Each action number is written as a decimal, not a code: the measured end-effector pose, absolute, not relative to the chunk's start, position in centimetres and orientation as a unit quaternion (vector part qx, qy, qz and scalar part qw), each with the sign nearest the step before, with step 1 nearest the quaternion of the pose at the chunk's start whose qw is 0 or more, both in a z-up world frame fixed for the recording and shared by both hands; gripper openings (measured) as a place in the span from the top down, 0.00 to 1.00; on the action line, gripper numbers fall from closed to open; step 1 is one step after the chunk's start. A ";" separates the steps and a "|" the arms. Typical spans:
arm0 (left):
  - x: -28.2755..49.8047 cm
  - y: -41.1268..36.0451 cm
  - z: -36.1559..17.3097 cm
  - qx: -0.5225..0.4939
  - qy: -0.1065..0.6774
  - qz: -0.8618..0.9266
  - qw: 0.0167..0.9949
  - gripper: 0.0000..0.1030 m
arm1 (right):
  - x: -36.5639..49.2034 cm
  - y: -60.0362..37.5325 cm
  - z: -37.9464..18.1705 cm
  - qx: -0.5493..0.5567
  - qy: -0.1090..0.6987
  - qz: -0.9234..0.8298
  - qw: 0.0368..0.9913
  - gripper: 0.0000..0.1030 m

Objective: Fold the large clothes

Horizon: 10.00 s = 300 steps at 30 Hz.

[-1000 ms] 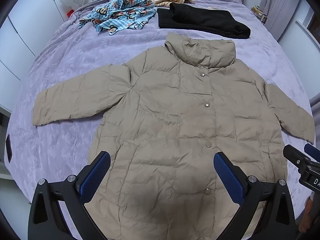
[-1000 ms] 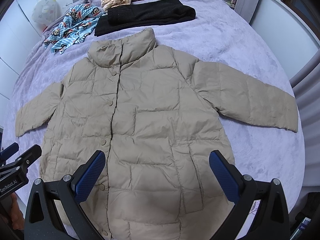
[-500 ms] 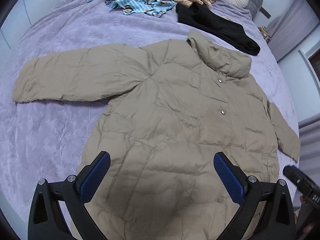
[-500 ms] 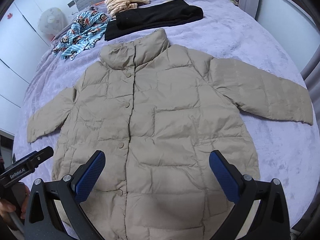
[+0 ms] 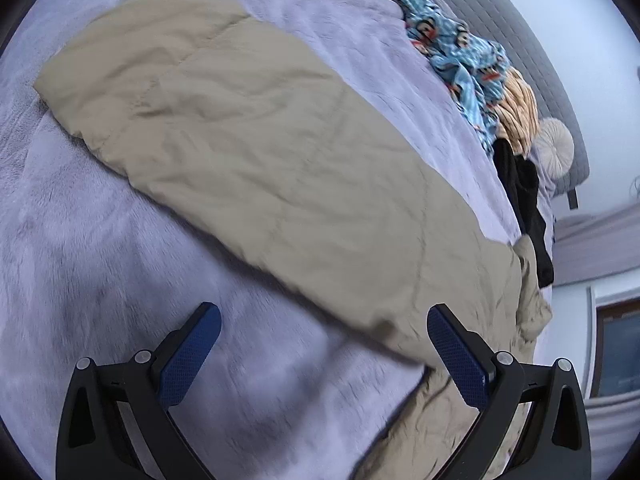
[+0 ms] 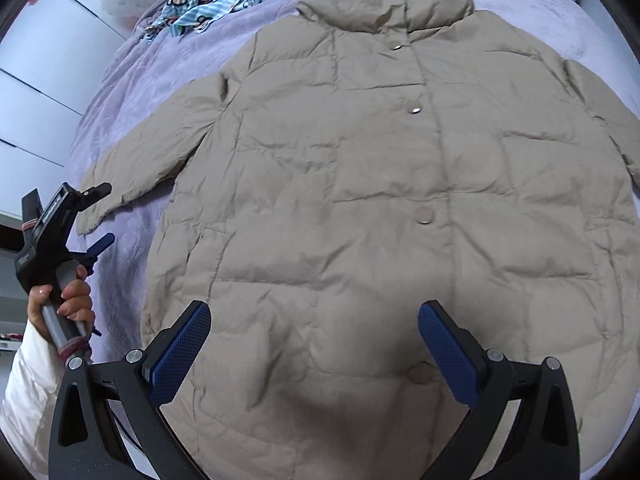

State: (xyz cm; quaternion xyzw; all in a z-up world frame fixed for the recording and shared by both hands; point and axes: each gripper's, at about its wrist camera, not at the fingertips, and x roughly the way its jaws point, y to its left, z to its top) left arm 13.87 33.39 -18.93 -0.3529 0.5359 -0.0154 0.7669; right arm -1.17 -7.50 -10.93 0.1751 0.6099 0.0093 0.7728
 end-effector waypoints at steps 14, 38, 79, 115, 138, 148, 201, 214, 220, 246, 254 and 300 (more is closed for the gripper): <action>23.2 37.3 -18.2 -0.337 0.488 -0.002 0.805 0.90 | 6.2 -3.3 -11.6 0.202 0.570 0.039 0.795 0.00; 17.9 7.4 -0.4 -0.024 0.382 -0.245 0.891 0.90 | 14.2 -2.3 -17.2 0.315 0.568 0.151 0.745 0.86; 16.1 12.2 -16.9 -0.013 0.533 -0.021 0.846 0.08 | 9.5 -4.4 -10.9 -0.194 0.468 0.046 0.861 0.23; 19.5 7.4 -16.2 0.039 0.526 -0.064 0.847 0.54 | 9.7 -24.6 -15.9 0.150 0.533 -0.037 0.832 0.96; 16.0 4.6 -12.5 0.050 0.499 -0.016 0.865 0.29 | 7.0 -33.5 -14.4 0.386 0.479 -0.006 0.789 0.34; 16.5 6.1 -16.5 0.031 0.531 -0.010 0.847 0.24 | 11.8 -31.8 -17.2 0.282 0.520 -0.050 0.805 0.98; 2.8 -21.5 -10.0 0.121 0.545 -0.207 0.803 0.00 | -17.3 -63.8 -19.3 0.676 0.237 -0.183 0.673 0.00; 5.6 -18.3 -8.7 0.084 0.526 -0.180 0.827 0.00 | -13.4 -66.4 -21.9 0.755 0.166 -0.129 0.621 0.92; 7.7 -13.7 -8.1 0.055 0.519 -0.142 0.841 0.00 | -7.9 -63.2 -15.6 0.699 0.188 -0.047 0.688 0.93; 13.4 -0.5 -12.8 0.011 0.538 -0.073 0.840 0.00 | 11.6 -26.2 -17.0 0.284 0.541 0.067 0.789 0.91; 14.8 0.7 -12.2 -0.033 0.534 -0.088 0.840 0.00 | 7.2 -31.6 -11.7 0.372 0.474 0.010 0.798 0.23; 16.6 1.7 -12.6 -0.194 0.558 -0.225 0.775 0.89 | 4.0 -34.2 -12.1 0.063 0.538 -0.061 0.838 0.87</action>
